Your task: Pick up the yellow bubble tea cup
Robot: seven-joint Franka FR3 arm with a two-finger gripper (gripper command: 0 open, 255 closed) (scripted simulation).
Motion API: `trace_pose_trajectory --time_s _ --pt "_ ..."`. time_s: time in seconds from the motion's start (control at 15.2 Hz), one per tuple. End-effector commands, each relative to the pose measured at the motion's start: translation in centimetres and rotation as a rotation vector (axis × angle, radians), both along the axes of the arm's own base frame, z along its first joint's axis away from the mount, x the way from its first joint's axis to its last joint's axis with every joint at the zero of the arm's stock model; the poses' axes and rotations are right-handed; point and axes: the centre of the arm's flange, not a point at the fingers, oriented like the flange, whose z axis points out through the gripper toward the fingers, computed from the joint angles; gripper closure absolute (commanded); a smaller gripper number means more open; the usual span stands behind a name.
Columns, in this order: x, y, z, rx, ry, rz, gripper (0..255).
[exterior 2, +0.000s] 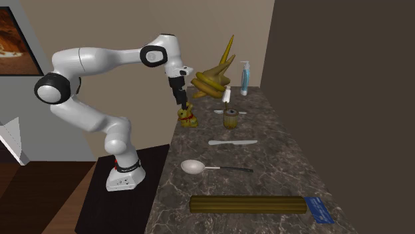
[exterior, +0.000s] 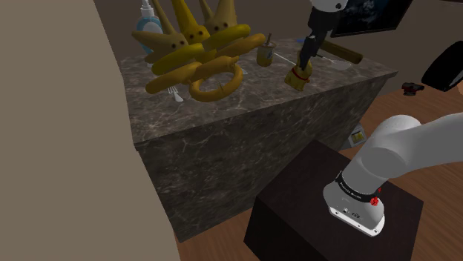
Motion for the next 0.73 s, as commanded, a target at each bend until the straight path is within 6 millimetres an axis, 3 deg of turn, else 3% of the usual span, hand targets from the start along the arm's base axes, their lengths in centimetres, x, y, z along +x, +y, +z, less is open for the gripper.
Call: trace_pose_trajectory --time_s 0.0,0.66 --pt "0.0 0.0 0.0 0.000 0.000 0.000 0" --pt "12.3 -6.5 0.8 0.048 0.049 0.296 0"
